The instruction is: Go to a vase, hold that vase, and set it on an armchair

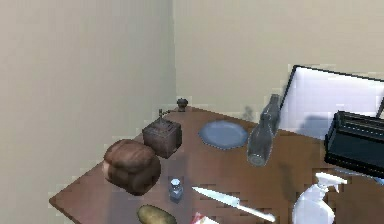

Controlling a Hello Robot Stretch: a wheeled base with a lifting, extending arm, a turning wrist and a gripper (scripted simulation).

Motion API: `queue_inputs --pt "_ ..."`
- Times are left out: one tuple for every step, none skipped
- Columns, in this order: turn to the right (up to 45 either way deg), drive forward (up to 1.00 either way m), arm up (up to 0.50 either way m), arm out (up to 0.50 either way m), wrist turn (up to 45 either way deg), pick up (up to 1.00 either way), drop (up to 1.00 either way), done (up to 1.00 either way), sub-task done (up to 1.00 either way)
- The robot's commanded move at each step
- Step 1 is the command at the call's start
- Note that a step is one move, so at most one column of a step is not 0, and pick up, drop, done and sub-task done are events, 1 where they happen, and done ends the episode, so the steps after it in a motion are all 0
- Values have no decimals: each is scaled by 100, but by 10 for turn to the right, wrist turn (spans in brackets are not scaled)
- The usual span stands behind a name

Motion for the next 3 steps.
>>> queue_inputs --pt "0 0 0 0 -450 0 0 0 0" --pt "0 0 0 0 -150 0 0 0 0" --pt "0 0 0 -22 0 0 0 0 0"
